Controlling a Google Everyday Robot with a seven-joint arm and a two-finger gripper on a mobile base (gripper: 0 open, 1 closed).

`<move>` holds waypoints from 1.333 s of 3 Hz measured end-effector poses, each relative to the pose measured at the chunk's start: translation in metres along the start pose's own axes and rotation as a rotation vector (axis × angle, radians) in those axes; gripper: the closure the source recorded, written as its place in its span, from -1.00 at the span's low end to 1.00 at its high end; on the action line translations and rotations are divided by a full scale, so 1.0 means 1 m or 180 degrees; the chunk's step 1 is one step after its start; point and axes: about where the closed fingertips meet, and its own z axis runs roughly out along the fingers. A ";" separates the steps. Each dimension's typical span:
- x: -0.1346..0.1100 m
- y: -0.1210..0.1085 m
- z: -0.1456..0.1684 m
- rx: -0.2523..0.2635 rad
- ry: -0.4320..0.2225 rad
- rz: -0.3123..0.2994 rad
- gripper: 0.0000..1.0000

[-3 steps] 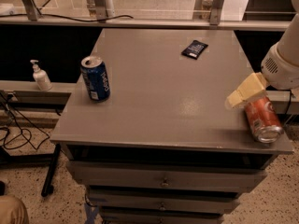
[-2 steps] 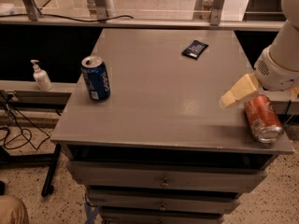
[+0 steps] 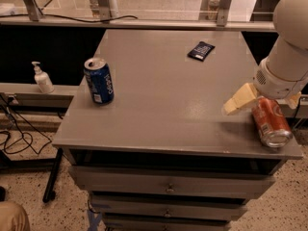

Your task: Place coke can upright

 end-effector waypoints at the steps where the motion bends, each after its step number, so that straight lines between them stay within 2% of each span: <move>1: 0.001 -0.001 0.010 0.0006 0.0039 0.0016 -0.65; 3: -0.008 -0.001 0.006 -0.0033 -0.0052 -0.0031 0.27; 4: -0.025 0.002 -0.016 -0.0305 -0.0234 -0.0132 0.74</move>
Offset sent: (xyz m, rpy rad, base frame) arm 0.0063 -0.0033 -0.0158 0.0003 0.0095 -0.0038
